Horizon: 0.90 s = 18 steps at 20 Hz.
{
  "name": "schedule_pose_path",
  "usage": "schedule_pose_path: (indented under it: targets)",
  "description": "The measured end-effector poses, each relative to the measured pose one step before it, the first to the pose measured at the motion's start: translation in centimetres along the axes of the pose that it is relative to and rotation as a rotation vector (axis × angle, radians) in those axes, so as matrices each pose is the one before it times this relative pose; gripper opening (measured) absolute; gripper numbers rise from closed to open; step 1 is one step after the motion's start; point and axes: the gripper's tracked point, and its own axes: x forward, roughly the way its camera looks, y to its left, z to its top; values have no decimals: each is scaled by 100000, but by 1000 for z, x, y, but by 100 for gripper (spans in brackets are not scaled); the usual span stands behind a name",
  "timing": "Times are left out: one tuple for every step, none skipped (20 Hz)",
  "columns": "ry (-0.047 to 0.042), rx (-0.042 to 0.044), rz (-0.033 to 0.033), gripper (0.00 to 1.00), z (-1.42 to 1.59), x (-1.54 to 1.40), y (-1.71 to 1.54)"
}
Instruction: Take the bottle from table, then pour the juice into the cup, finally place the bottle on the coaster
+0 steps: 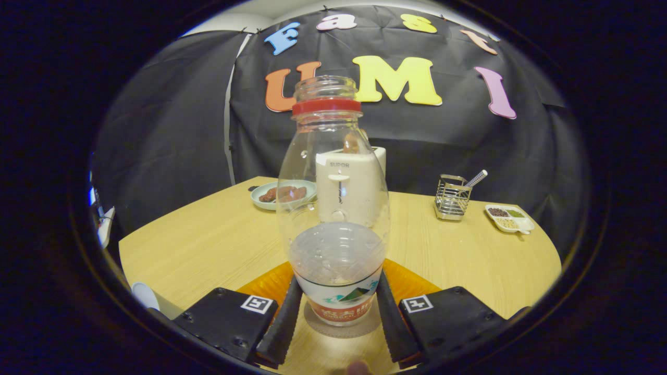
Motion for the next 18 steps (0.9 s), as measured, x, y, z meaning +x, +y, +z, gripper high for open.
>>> schedule_pose_path:
  targets:
    - [184, 648, 258, 76, -21, 150, 39]
    - [39, 603, 161, 77, -251, 118, -66]
    - [-568, 256, 117, 77, 168, 115, -131]
    - [-13, -152, 168, 79, -174, -81, -18]
    - [-221, 105, -409, 80, 3, 42, -81]
    - [-201, 68, -858, 81, -173, 87, -192]
    - [-45, -14, -465, 82, -10, -89, -73]
    - [-200, 452, -582, 83, -174, 58, -75]
    - [118, 342, -337, 85, -4, 1, -144]
    - [-335, 356, -456, 91, -38, 38, -51]
    - [-312, 341, -536, 92, 151, -75, -58]
    - [-288, 308, -841, 92, 79, -285, -144]
    - [-603, 262, -492, 93, 301, -460, -137]
    - [-1579, 724, -534, 94, 483, -466, 24]
    - [-1586, 151, -463, 96, 715, -592, 81]
    - [-1353, -12, 62, 97, 639, -864, 191]
    - [-2168, 465, -676, 99, 895, -734, 64]
    - [-2650, 789, -501, 100, 1151, -832, 134]
